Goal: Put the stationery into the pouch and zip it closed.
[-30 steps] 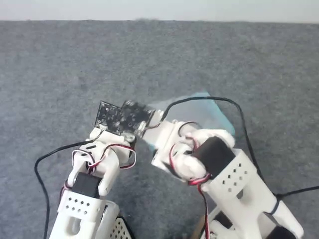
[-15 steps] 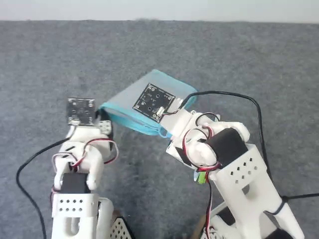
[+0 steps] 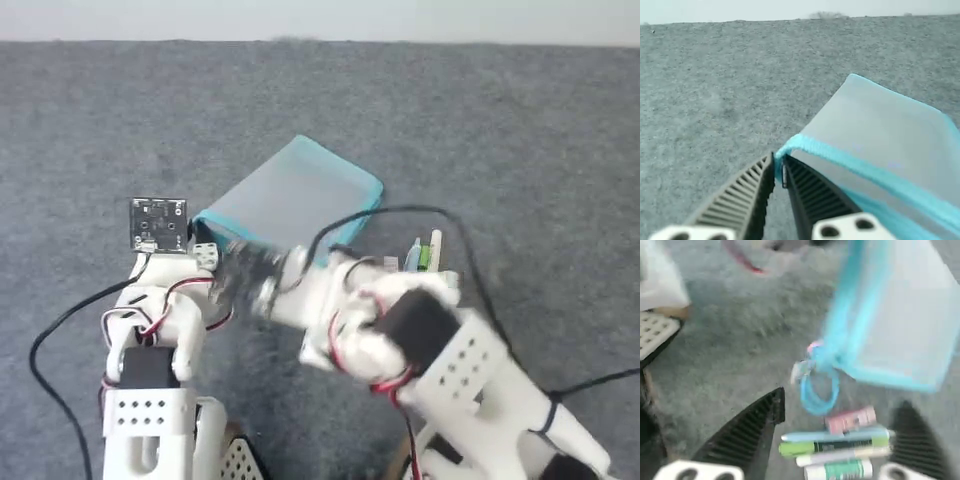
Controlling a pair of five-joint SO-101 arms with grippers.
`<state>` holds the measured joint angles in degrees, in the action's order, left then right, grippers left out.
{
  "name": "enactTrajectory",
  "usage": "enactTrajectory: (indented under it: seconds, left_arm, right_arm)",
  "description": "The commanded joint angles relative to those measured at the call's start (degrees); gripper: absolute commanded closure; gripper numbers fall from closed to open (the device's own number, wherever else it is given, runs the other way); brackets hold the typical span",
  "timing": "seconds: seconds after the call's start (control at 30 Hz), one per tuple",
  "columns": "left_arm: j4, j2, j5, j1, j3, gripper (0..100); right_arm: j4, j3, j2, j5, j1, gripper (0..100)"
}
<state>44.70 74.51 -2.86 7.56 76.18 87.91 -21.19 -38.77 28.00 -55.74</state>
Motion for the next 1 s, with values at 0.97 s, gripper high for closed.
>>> enactTrajectory:
  seconds: [0.97]
  left_arm:
    - [17.05,-12.22,1.67,-3.6,-24.4,99]
  right_arm:
    - [-38.9,-17.67,9.45,-11.87,11.47,55.6]
